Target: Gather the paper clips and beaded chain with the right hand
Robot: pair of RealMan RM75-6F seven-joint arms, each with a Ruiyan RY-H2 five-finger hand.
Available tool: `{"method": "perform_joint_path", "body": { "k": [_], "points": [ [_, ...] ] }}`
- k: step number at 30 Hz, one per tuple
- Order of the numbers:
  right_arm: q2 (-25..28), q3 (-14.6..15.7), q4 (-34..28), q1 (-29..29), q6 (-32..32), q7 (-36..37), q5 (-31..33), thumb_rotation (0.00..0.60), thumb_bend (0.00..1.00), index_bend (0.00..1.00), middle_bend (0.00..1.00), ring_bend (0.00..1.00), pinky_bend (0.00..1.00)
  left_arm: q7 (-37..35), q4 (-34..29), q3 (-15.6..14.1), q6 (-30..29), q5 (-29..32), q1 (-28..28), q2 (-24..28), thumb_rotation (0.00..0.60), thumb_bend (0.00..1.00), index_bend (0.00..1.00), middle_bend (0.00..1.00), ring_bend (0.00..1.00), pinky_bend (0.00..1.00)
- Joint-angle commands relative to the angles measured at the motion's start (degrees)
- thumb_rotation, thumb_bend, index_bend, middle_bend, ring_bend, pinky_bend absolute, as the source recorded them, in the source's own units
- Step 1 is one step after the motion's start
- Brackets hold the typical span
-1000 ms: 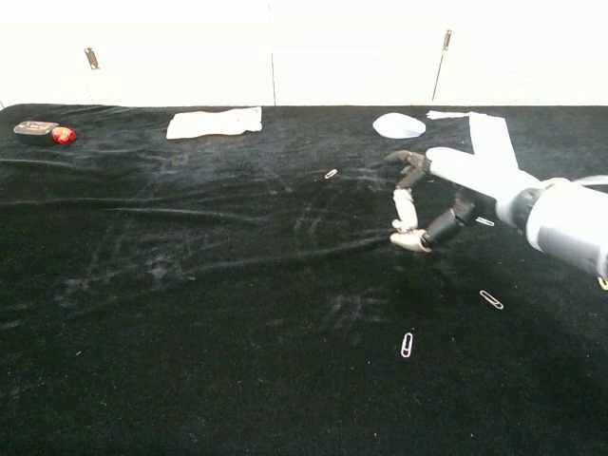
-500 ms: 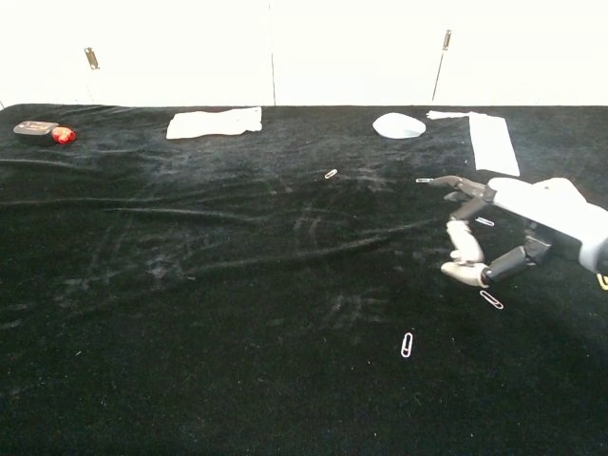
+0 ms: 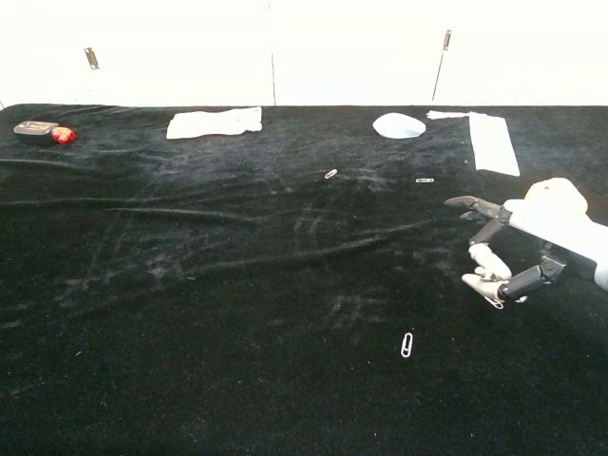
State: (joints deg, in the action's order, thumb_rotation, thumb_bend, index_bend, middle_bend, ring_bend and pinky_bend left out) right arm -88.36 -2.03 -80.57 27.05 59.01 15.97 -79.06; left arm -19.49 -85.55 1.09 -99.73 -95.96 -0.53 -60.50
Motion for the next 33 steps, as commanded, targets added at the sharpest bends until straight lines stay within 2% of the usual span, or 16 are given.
{"method": "perform_joint_path", "body": {
  "k": [1, 17, 33],
  "points": [
    [-0.1, -0.1, 0.6, -0.3, 0.2, 0.1, 0.0, 0.6, 0.45, 0.67, 0.0, 0.0, 0.0, 0.2, -0.1, 0.0, 0.1, 0.0, 0.0, 0.0, 0.6, 0.4, 0.0, 0.0, 0.0, 0.0],
    [-4.1, -1.4, 5.3, 0.4, -0.9, -1.7, 0.1, 0.6, 0.45, 0.67, 0.0, 0.0, 0.0, 0.2, -0.2, -0.1, 0.4, 0.1, -0.1, 0.1, 0.6, 0.4, 0.0, 0.0, 0.0, 0.0],
    [-4.5, -1.9, 5.2, 0.8, -1.7, -0.4, -0.6, 0.6, 0.45, 0.67, 0.0, 0.0, 0.0, -0.4, 0.1, 0.0, 0.0, 0.2, 0.0, 0.2, 0.6, 0.4, 0.0, 0.0, 0.0, 0.0]
  ]
}}
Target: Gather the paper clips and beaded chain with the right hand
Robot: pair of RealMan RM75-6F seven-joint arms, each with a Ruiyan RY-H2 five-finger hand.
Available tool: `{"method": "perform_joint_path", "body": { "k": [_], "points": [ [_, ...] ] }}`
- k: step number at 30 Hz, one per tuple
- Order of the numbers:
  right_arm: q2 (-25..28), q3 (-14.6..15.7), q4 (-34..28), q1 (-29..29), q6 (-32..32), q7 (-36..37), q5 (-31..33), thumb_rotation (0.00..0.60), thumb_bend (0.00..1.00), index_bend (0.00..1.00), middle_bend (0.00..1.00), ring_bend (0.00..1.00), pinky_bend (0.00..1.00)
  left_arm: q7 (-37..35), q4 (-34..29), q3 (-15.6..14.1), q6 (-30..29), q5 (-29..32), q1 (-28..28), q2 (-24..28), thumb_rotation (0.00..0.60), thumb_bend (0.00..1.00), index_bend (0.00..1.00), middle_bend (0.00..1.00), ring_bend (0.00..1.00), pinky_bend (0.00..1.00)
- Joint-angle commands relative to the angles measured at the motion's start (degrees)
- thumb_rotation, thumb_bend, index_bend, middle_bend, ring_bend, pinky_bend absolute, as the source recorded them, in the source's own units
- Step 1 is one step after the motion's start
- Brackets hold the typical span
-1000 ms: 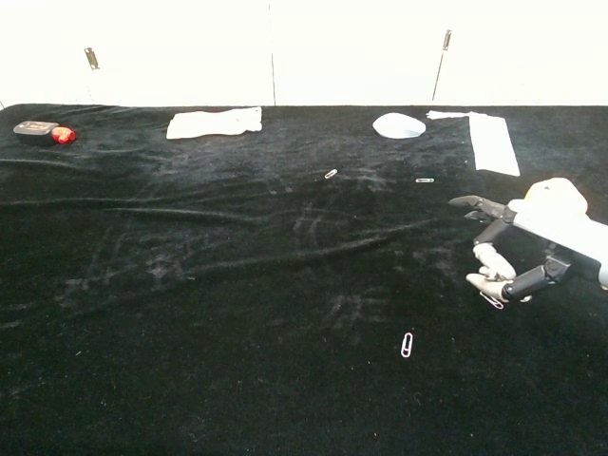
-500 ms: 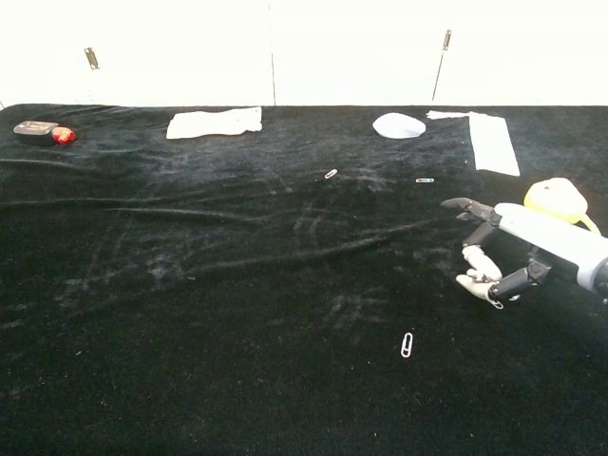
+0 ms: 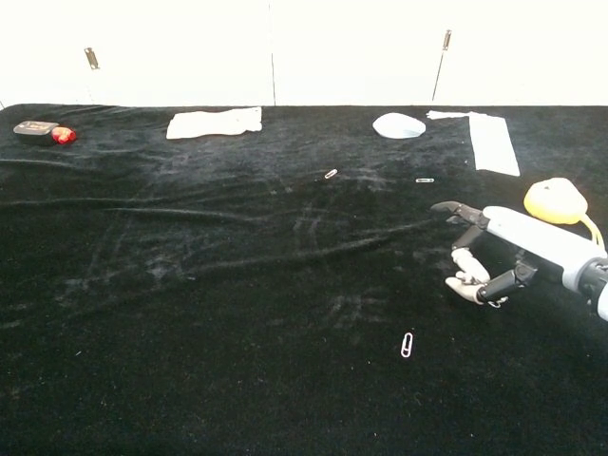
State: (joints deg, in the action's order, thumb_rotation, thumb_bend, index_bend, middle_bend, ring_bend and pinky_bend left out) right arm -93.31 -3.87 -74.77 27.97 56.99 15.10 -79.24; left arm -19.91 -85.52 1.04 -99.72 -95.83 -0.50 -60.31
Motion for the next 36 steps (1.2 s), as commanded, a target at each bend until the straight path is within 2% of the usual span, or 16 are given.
{"method": "perform_joint_path", "body": {
  "k": [1, 8, 15, 23, 36],
  "points": [
    [0.8, 0.0, -1.0, -0.2, 0.6, 0.7, -0.7, 0.6, 0.45, 0.67, 0.0, 0.0, 0.0, 0.0, 0.0, 0.0, 0.0, 0.1, 0.0, 0.0, 0.6, 0.4, 0.0, 0.0, 0.0, 0.0],
    [3.6, 0.8, -4.7, -0.9, 1.8, 3.0, -2.3, 0.6, 0.45, 0.67, 0.0, 0.0, 0.0, 0.6, -0.1, 0.0, 0.3, 0.0, -0.1, -0.2, 0.6, 0.4, 0.0, 0.0, 0.0, 0.0],
    [4.0, 2.0, -7.3, -0.5, 1.6, 4.0, -4.7, 0.6, 0.45, 0.67, 0.0, 0.0, 0.0, 0.9, -0.3, 0.0, 0.3, 0.1, -0.1, -0.2, 0.6, 0.4, 0.0, 0.0, 0.0, 0.0],
    [0.3, 2.6, -7.1, 0.4, 1.9, 0.7, -6.6, 0.6, 0.45, 0.67, 0.0, 0.0, 0.0, 0.0, -0.1, 0.0, -0.2, -0.1, 0.1, 0.0, 0.6, 0.4, 0.0, 0.0, 0.0, 0.0],
    [-4.9, 2.5, -5.5, 1.7, 1.8, -0.7, -7.4, 0.6, 0.45, 0.67, 0.0, 0.0, 0.0, -1.3, 0.4, 0.0, -0.8, -0.2, 0.3, 0.2, 0.6, 0.4, 0.0, 0.0, 0.0, 0.0]
  ]
}}
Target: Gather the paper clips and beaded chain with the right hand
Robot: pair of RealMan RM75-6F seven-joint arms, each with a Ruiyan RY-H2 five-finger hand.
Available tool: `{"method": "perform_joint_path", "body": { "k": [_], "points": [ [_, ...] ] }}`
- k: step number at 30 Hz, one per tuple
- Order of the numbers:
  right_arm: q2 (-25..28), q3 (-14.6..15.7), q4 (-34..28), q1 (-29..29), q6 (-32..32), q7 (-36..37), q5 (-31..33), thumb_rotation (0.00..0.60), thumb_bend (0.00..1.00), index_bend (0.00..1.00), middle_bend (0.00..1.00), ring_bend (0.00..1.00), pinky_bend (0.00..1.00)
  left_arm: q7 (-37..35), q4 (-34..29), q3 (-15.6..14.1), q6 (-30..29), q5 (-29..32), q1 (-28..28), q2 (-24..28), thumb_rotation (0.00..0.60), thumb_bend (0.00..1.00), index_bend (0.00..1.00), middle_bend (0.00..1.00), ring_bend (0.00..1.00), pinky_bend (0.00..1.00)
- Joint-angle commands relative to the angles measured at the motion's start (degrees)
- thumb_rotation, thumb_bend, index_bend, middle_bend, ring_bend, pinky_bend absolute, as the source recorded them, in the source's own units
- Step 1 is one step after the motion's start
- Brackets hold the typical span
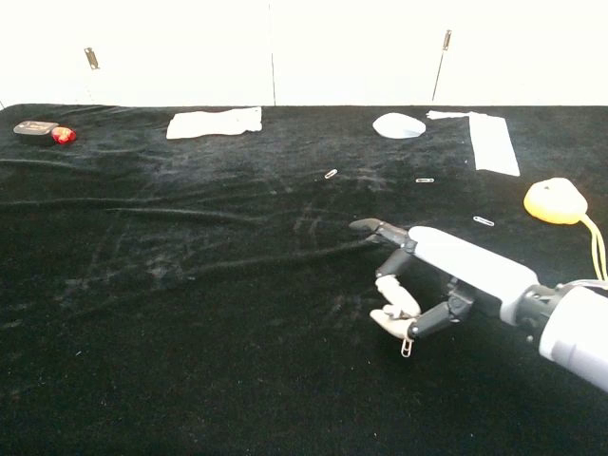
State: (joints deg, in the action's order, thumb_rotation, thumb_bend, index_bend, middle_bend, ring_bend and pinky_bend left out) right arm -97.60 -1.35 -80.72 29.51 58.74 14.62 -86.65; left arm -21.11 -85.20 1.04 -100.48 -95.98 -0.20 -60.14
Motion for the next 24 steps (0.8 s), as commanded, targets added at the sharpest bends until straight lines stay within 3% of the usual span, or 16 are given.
{"method": "perform_joint_path", "body": {
  "k": [1, 16, 24],
  "points": [
    [-0.9, -0.1, 0.7, 0.2, 0.1, -0.3, 0.0, 0.6, 0.45, 0.67, 0.0, 0.0, 0.0, -0.2, 0.1, 0.0, -0.1, 0.0, 0.1, 0.0, 0.6, 0.4, 0.0, 0.0, 0.0, 0.0],
    [-3.9, 0.2, 3.8, 1.0, -1.0, -0.3, 0.5, 0.6, 0.45, 0.67, 0.0, 0.0, 0.0, -1.1, 0.2, 0.5, -0.6, 0.3, 0.0, 0.0, 0.6, 0.4, 0.0, 0.0, 0.0, 0.0],
    [-1.4, -0.6, 2.3, 0.5, 1.1, 0.4, 0.4, 0.6, 0.45, 0.67, 0.0, 0.0, 0.0, -1.1, 0.3, 0.4, -0.4, 0.3, 0.0, 0.1, 0.6, 0.4, 0.0, 0.0, 0.0, 0.0]
  ]
}}
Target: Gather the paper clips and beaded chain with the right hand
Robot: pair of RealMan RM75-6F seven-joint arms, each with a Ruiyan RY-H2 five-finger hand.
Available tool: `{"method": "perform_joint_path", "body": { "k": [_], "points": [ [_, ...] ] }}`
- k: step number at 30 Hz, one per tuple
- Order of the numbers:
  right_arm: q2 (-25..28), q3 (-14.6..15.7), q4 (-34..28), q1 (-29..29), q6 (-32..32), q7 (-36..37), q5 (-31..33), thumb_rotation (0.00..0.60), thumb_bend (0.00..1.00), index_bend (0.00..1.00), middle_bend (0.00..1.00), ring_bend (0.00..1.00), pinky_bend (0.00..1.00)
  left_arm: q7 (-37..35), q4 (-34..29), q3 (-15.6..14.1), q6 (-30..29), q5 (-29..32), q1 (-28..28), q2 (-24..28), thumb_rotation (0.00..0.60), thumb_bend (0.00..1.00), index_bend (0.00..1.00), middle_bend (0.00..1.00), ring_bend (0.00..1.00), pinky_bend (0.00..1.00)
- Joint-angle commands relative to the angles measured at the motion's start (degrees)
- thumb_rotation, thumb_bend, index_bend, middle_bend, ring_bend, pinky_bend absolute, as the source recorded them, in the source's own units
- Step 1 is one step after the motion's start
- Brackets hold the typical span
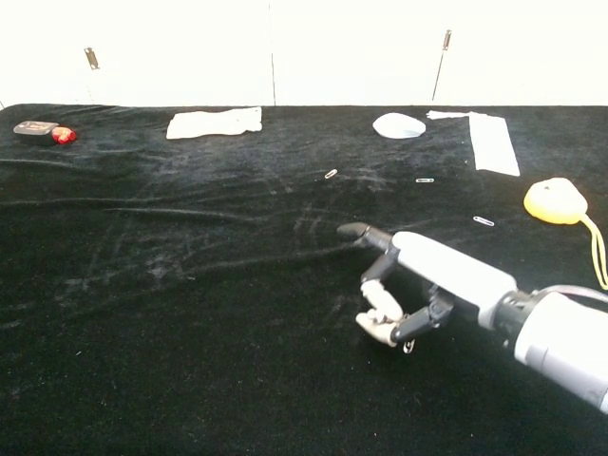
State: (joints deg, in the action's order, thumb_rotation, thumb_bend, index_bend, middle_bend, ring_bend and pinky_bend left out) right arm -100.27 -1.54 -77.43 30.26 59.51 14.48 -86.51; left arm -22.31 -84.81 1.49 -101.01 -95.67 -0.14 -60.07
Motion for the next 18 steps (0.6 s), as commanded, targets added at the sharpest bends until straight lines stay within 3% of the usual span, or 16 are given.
{"method": "perform_joint_path", "body": {
  "k": [1, 7, 18],
  "points": [
    [2.0, -0.6, -1.4, -0.3, 0.5, 0.7, 0.5, 0.6, 0.45, 0.67, 0.0, 0.0, 0.0, 0.2, -0.1, 0.0, 0.2, 0.1, 0.0, 0.0, 0.6, 0.4, 0.0, 0.0, 0.0, 0.0],
    [5.1, -3.5, -1.4, -0.7, 1.8, -2.4, 3.5, 0.6, 0.45, 0.67, 0.0, 0.0, 0.0, 1.0, -0.4, 0.0, 0.7, 0.3, -0.2, -0.1, 0.6, 0.4, 0.0, 0.0, 0.0, 0.0],
    [6.5, -8.7, -0.4, 1.5, -2.6, -1.0, 10.3, 0.6, 0.45, 0.67, 0.0, 0.0, 0.0, 2.1, -0.9, 0.0, 1.8, 0.5, -0.6, -0.1, 0.6, 0.4, 0.0, 0.0, 0.0, 0.0]
  ]
}}
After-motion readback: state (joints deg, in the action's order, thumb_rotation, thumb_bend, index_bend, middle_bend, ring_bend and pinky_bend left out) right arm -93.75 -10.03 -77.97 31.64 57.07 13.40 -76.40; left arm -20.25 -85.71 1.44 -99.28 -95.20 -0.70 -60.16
